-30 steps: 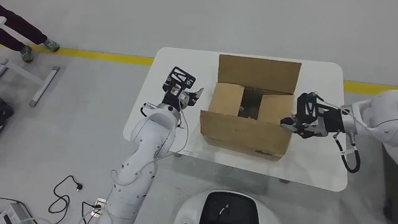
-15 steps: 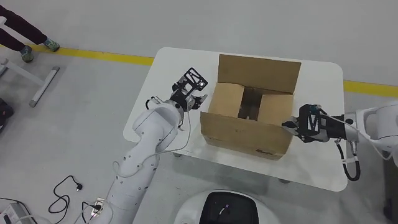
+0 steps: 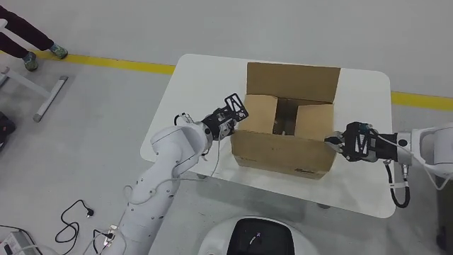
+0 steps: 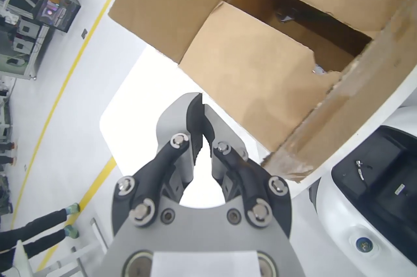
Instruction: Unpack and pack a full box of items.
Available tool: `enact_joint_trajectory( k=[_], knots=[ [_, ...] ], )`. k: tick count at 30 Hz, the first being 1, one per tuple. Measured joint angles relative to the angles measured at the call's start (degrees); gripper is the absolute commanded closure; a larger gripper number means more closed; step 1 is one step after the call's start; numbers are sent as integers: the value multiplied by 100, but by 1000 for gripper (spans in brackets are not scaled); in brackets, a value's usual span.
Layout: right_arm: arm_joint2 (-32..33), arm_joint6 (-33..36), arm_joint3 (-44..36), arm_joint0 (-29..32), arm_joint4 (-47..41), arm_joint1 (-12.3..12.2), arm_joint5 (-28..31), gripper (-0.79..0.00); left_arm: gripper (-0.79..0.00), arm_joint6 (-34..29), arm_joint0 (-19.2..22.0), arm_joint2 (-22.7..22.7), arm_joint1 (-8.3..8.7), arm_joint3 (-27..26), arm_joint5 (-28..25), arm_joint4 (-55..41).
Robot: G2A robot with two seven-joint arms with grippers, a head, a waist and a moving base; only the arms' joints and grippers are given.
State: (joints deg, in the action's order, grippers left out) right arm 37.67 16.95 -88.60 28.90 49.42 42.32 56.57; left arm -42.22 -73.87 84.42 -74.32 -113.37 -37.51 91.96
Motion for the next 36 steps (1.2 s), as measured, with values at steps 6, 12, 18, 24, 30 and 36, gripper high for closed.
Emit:
enact_joint_trajectory(
  k=[6,12,18,24,30,36],
  knots=[
    [118,-97,-15,115,57,16,-48,0,0,69,-27,-61,46,-25,-211,-46],
    [254,-163,-43,192,77,29,-68,-114,0,248,-2,-83,90,-12,-296,-47],
    [398,-325,-37,291,-15,36,43,-520,0,262,29,-33,140,-45,-557,-315],
    [549,-542,158,379,-425,32,146,-730,0,221,39,34,201,-153,-881,-592],
    [693,-777,652,446,-1397,-22,143,-643,0,270,-5,39,271,-265,-1224,-690],
    [451,-82,1476,402,-3076,2,143,-699,-785,289,-58,48,316,-309,-1084,-710]
  ],
)
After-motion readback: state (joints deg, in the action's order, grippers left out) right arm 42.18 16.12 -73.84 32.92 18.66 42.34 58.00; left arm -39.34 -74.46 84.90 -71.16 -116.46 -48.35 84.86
